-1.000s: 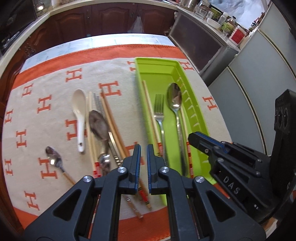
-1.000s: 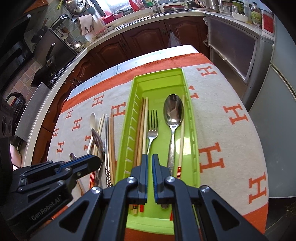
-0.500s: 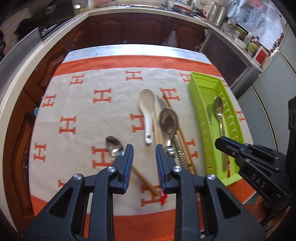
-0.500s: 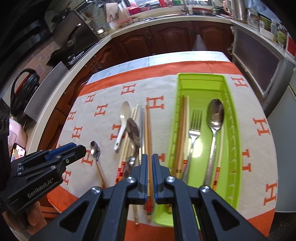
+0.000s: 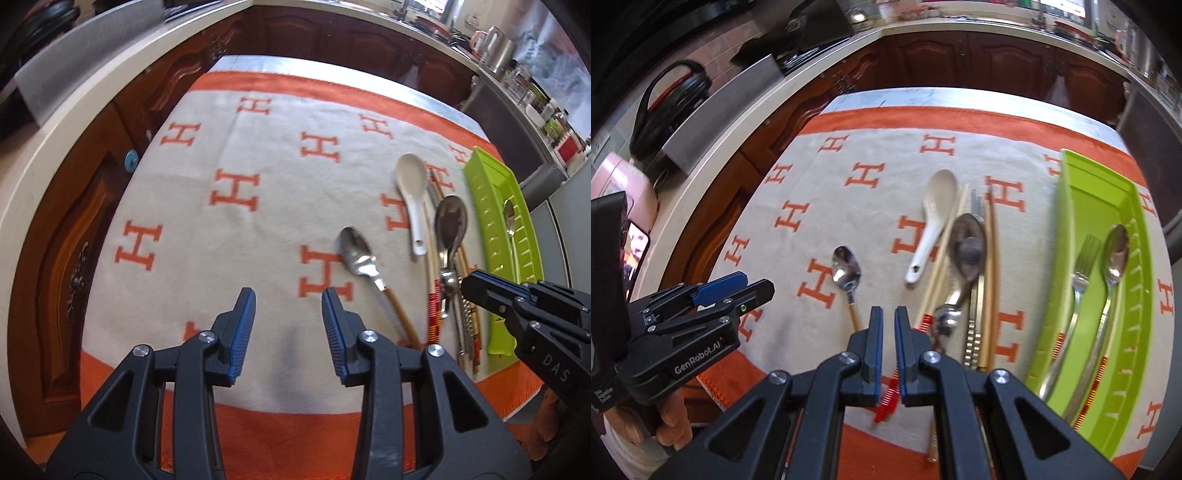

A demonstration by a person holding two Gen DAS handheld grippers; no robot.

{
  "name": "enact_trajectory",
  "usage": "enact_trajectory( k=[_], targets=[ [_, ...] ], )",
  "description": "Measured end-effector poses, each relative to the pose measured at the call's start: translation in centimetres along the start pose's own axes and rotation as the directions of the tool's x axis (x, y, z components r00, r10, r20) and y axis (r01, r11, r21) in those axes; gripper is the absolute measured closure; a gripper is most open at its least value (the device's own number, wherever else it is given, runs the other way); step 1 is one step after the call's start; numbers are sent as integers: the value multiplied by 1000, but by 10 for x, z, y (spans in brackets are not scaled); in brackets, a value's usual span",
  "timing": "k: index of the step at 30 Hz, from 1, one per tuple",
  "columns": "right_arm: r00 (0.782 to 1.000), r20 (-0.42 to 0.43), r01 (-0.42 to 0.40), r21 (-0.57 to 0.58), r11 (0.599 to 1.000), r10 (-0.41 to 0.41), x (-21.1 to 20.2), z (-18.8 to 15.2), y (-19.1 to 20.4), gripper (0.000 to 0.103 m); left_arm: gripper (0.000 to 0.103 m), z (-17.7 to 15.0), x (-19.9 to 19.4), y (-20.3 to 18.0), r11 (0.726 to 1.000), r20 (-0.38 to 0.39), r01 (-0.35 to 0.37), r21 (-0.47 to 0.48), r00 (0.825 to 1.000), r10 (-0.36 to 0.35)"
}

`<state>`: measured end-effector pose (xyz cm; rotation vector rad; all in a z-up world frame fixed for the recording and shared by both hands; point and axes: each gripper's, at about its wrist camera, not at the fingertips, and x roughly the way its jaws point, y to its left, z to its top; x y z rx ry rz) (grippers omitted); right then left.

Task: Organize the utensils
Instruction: 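Move the right tool to the small wooden-handled spoon and grasp it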

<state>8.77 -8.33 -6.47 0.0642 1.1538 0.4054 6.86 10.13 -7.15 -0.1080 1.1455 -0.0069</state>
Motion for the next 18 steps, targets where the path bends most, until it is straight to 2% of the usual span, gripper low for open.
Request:
enact_trajectory(
  k=[6,13,15,18],
  targets=[
    [997,-59,-43,-45,998,40,35,4,12,96,69,-14,16,24,999,-39,-5,-45,999,3],
    [985,-109,-136,-27,990,132,64,8,2,96,69,-17,20,26,999,-42,4,-46,999,-6],
    [981,-115,-159,-25,987,156,69,8,1,90,69,-16,22,25,999,-47,7,-44,999,-9],
    [980,-105,-175,-31,984,171,75,8,-1,86,69,-15,25,22,999,-51,13,-39,999,-15]
  ],
)
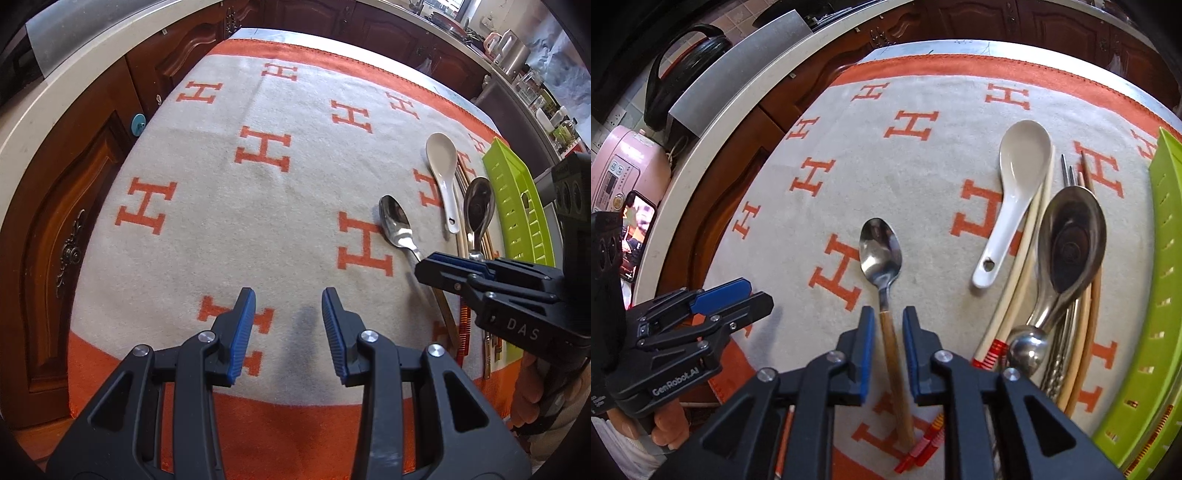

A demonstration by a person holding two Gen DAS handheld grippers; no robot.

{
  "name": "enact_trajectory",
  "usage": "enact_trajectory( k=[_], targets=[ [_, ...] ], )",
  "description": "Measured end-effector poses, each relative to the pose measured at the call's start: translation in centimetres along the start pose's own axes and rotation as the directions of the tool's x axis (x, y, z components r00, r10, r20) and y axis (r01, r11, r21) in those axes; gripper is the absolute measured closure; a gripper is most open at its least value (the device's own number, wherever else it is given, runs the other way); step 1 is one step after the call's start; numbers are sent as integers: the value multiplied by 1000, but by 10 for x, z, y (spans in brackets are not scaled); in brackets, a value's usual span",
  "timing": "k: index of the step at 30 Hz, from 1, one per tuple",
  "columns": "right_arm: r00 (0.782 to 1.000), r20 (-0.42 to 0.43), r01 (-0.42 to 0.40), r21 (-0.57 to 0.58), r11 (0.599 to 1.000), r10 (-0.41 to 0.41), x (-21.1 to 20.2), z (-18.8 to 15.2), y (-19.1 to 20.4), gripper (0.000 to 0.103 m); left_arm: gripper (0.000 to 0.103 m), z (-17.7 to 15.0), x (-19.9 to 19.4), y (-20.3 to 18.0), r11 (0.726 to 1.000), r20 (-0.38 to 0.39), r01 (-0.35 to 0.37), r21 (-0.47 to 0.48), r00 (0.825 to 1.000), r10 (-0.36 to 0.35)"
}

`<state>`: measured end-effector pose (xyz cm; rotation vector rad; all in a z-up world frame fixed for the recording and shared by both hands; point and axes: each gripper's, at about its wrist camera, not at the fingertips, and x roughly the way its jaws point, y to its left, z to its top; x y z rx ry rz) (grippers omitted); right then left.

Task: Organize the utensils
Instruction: 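Move the right tool to the small wooden-handled spoon and grasp it, then lift the small spoon and lower it into the green tray with the right tool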

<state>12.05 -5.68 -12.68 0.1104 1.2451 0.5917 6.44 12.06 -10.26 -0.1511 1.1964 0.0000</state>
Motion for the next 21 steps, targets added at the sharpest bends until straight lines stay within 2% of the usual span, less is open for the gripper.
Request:
enact_trajectory(
  k=[9,13,15,21],
  targets=[
    [999,-26,-29,-114,993,26,3,-3,14,85,69,2,5,-2,1000,-10,2,1,1000,-2],
    [999,-24,-32,-131,991,29,4,-5,17,86,69,2,5,-1,1000,-12,2,1,1000,-2],
    [1000,-18,0,-152,988,-3,5,-6,20,95,69,2,6,-2,1000,-13,3,3,1000,-3],
    [995,30,96,-204,974,-92,1,-13,32,97,69,2,4,-5,1000,-7,-4,10,1000,4]
  ],
)
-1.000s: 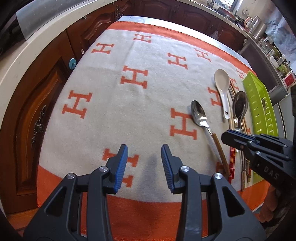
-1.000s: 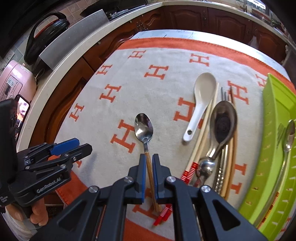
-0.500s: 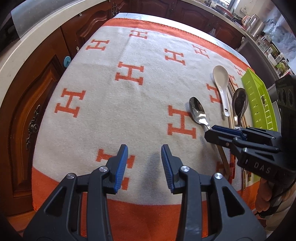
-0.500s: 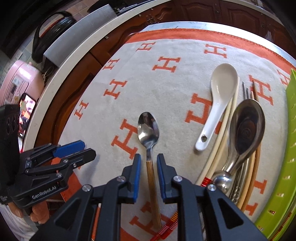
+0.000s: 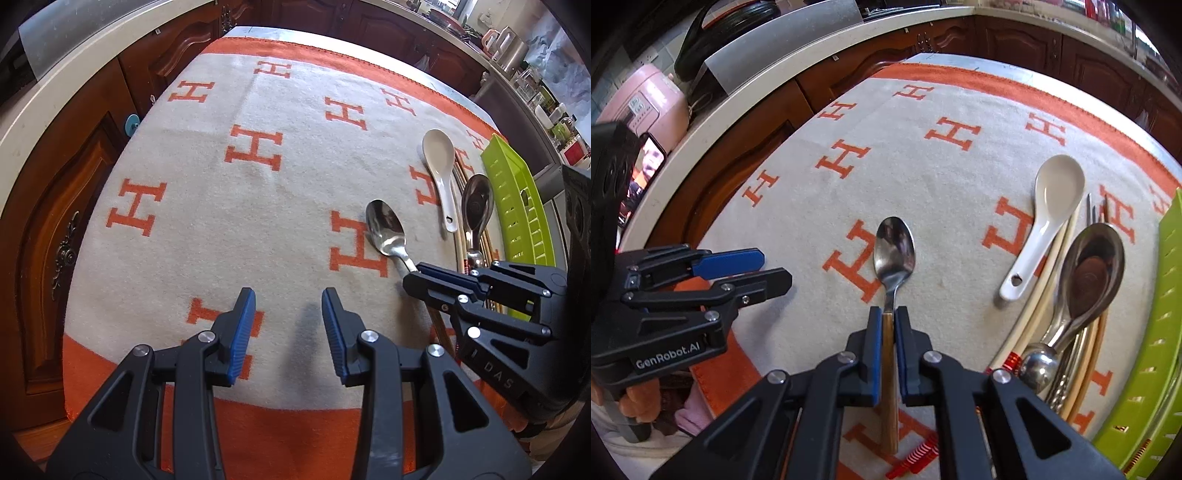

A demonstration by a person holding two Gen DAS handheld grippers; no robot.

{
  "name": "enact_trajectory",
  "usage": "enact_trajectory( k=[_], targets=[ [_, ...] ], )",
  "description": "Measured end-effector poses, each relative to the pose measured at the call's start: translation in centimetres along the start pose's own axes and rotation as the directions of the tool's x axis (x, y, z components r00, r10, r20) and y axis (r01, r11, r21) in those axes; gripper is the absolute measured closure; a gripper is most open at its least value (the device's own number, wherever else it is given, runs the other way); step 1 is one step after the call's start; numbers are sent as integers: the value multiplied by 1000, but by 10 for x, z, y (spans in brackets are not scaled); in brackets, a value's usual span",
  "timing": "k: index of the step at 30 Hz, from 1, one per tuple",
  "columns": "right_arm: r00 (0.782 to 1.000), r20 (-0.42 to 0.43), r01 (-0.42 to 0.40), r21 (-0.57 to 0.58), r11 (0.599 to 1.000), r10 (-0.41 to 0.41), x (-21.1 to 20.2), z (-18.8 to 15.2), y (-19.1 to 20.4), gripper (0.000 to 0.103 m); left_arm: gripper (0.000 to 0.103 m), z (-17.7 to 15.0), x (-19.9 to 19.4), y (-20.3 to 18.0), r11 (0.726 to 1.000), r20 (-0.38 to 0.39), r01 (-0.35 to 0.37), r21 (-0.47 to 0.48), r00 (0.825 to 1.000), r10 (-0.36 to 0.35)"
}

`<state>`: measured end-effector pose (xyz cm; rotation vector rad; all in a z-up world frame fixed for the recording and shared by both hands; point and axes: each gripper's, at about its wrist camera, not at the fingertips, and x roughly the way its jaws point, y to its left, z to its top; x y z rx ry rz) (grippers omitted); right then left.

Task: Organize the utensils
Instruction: 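Lift the small spoon and lower it into the green tray with the right tool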

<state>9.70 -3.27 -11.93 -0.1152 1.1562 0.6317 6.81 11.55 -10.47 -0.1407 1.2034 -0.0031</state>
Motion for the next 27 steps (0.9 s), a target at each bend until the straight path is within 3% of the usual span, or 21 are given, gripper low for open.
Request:
enact_trajectory(
  k=[15,27],
  targets=[
    [990,125,42,160,986,-62,-66,-16,-29,97,69,-4,-14,-26,998,16,-1,68,1000,0],
    [969,170,103,390,915,-182,-124,-43,-95,97,69,12,-18,-60,992,13,34,123,999,-36]
  ],
)
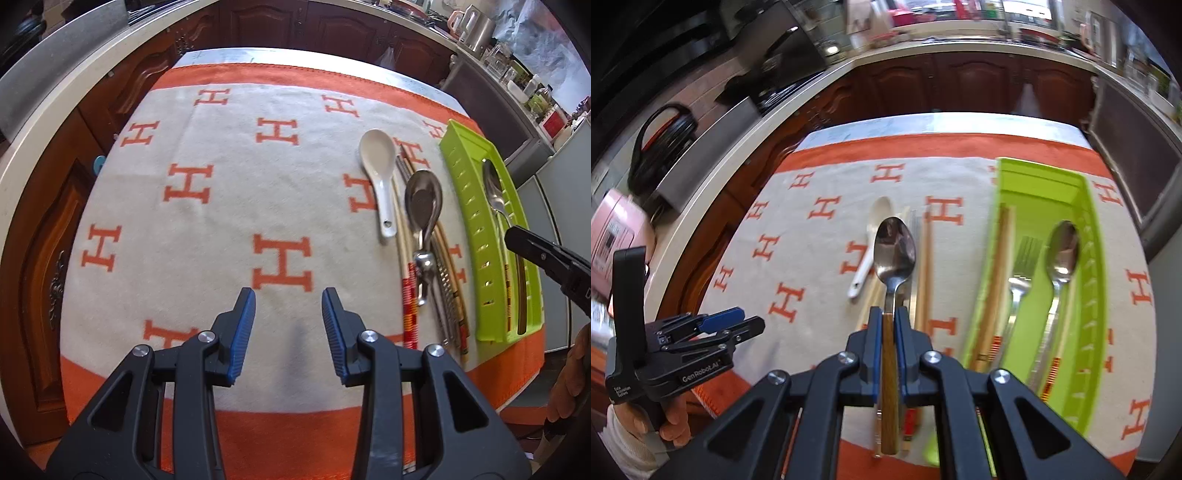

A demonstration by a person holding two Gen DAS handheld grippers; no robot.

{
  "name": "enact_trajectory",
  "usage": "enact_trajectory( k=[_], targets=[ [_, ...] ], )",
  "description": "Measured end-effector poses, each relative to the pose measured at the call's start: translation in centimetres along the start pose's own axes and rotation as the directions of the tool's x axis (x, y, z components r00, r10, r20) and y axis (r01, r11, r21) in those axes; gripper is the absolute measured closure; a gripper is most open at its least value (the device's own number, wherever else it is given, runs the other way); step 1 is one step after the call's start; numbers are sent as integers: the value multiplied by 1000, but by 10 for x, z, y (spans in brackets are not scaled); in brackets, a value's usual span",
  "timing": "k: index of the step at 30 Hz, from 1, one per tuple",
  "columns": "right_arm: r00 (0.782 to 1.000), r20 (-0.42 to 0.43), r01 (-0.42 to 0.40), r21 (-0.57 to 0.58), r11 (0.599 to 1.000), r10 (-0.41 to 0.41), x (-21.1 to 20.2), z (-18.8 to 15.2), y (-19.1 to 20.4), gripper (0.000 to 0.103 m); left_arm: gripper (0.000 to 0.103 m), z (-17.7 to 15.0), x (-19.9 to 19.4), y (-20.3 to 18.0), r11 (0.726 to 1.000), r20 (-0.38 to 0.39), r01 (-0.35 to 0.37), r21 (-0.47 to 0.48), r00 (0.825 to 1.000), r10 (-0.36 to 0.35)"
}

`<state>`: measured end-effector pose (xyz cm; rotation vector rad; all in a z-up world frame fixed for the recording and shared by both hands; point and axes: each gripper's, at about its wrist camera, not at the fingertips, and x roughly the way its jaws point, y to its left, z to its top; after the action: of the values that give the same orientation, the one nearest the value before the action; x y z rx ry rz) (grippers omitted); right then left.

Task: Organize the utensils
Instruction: 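Lift the small spoon and lower it into the green tray with the right tool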

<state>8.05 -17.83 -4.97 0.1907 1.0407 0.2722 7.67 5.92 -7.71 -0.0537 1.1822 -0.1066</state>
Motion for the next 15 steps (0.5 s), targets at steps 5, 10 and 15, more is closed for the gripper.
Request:
enact_trajectory(
  k=[5,10,15],
  targets=[
    [998,14,61,93,994,-63,-6,3,-38,97,69,21,9,-16,999,-9,38,10,999,-38],
    [989,-1,144,145,979,-145,-2,2,-67,96,69,41,27,-31,998,-33,65,13,997,-64],
    [983,-48,182,174,968,-176,13,1,-86,96,69,56,51,-42,998,-66,67,15,996,-66]
  ],
)
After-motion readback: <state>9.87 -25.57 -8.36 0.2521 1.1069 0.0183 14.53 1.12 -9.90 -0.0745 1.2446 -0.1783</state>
